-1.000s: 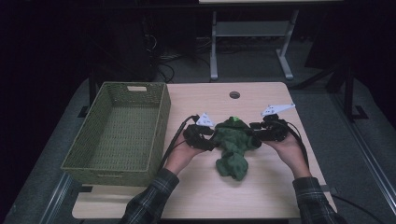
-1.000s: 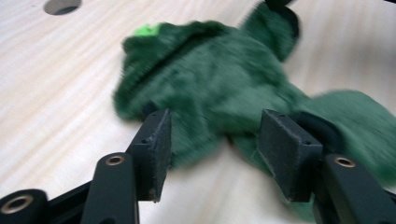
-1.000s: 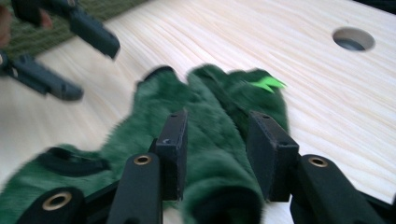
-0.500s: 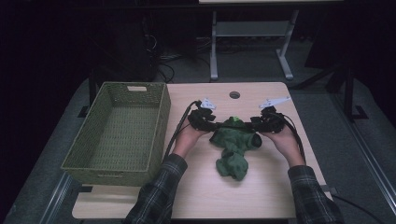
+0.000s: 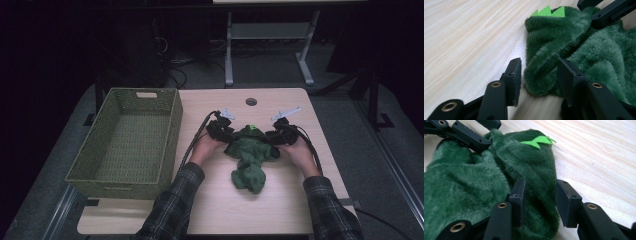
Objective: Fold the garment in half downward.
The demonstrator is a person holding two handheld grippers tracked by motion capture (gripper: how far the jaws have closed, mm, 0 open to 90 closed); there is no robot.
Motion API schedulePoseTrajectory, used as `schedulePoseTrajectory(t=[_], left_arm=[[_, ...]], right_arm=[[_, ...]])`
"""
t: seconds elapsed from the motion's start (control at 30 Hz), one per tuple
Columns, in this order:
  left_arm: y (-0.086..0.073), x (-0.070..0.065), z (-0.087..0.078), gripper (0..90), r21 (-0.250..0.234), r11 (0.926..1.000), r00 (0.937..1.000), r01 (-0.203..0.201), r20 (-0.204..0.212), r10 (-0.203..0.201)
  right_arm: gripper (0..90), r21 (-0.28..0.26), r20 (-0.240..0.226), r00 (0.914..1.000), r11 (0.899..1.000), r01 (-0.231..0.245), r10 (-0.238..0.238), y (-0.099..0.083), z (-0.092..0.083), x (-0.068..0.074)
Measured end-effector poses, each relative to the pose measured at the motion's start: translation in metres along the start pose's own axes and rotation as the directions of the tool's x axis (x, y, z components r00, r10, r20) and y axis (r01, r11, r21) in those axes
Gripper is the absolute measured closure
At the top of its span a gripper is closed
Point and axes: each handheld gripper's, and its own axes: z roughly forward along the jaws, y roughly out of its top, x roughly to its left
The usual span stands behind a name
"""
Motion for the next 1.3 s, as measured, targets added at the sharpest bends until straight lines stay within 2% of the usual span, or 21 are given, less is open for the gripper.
schedulePoseTrajectory(t=[0.17, 0.2, 0.23, 0.27, 0.3, 0.4, 0.47, 0.53, 0.7, 0.83, 0.97, 1.0, 1.07, 1.1, 1.17, 1.2, 1.23, 1.3], left_arm=[[0.000, 0.002, 0.004, 62.8, 0.013, 0.9998, 0.9998, -0.017, 0.009, 0.017], [0.001, 0.001, 0.006, 64.4, 0.006, 0.9999, 0.9999, -0.009, 0.011, 0.009], [0.002, 0.002, 0.006, 65.1, 0.015, 0.9997, 0.9998, -0.020, 0.008, 0.020], [0.003, 0.001, 0.007, 65.9, 0.006, 0.9999, 1.0000, -0.009, 0.003, 0.009], [0.004, 0.001, 0.008, 67.1, 0.021, 0.9996, 0.9997, -0.022, -0.006, 0.022], [0.007, 0.000, 0.010, 73.7, 0.042, 0.9986, 0.9994, -0.031, -0.017, 0.031], [0.007, 0.000, 0.010, 80.6, 0.037, 0.9990, 0.9995, -0.026, -0.019, 0.027], [0.008, 0.000, 0.009, 84.8, 0.035, 0.9992, 0.9995, -0.020, -0.023, 0.021], [0.012, -0.002, 0.003, 86.1, 0.018, 0.9998, 1.0000, -0.007, -0.005, 0.007], [0.021, -0.006, -0.008, 86.1, -0.030, 0.9995, 1.0000, 0.009, 0.005, -0.009], [0.031, -0.008, -0.018, 86.1, -0.051, 0.9987, 1.0000, 0.002, 0.004, -0.002], [0.033, -0.010, -0.020, 86.1, -0.061, 0.9982, 1.0000, 0.004, 0.001, -0.004], [0.040, -0.010, -0.027, 86.0, -0.071, 0.9975, 1.0000, -0.005, -0.007, 0.005], [0.042, -0.010, -0.029, 85.9, -0.074, 0.9972, 1.0000, -0.005, -0.008, 0.005], [0.049, -0.010, -0.035, 85.7, -0.088, 0.9960, 0.9998, -0.013, -0.015, 0.012], [0.052, -0.010, -0.038, 85.5, -0.090, 0.9957, 0.9996, -0.018, -0.022, 0.017], [0.056, -0.010, -0.041, 85.3, -0.098, 0.9949, 0.9994, -0.025, -0.027, 0.022], [0.063, -0.011, -0.048, 85.2, -0.110, 0.9932, 0.9988, -0.037, -0.036, 0.033]], right_arm=[[67.1, 0.009, 0.006, 0.9999, 1.000, -0.013, 0.012, -0.001, 0.004, -0.003], [67.2, 0.006, 0.005, 0.9998, 1.000, -0.020, 0.020, -0.002, 0.005, -0.003], [68.1, 0.010, 0.008, 0.9995, 1.000, -0.029, 0.029, -0.002, 0.006, -0.003], [69.9, 0.013, 0.006, 0.9995, 0.999, -0.032, 0.032, -0.002, 0.006, -0.003], [70.1, 0.017, 0.008, 0.9994, 0.999, -0.032, 0.032, -0.002, 0.007, -0.003], [77.1, 0.017, 0.010, 0.9993, 0.999, -0.036, 0.035, -0.002, 0.008, -0.003], [84.8, 0.019, 0.016, 0.9990, 0.999, -0.043, 0.043, -0.002, 0.007, -0.004], [86.8, 0.019, 0.009, 0.9987, 0.999, -0.051, 0.051, -0.003, 0.006, -0.005], [88.3, 0.008, 0.010, 0.9986, 0.999, -0.053, 0.052, -0.002, 0.001, -0.006], [88.6, -0.040, 0.015, 0.9979, 0.997, -0.062, 0.063, 0.002, -0.011, -0.007], [88.6, -0.090, 0.011, 0.9971, 0.993, -0.074, 0.076, 0.007, -0.025, -0.008], [88.6, -0.078, 0.009, 0.9970, 0.994, -0.076, 0.077, 0.010, -0.027, -0.010], [88.6, -0.098, 0.017, 0.9971, 0.993, -0.073, 0.075, 0.015, -0.034, -0.010], [88.6, -0.129, 0.031, 0.9973, 0.990, -0.061, 0.066, 0.018, -0.039, -0.010], [88.6, -0.109, 0.029, 0.9968, 0.991, -0.071, 0.075, 0.026, -0.044, -0.012], [88.6, -0.129, 0.044, 0.9972, 0.990, -0.055, 0.061, 0.030, -0.048, -0.011], [88.6, -0.128, 0.044, 0.9969, 0.990, -0.059, 0.065, 0.034, -0.051, -0.012], [88.6, -0.144, 0.063, 0.9970, 0.989, -0.037, 0.046, 0.043, -0.057, -0.011]])
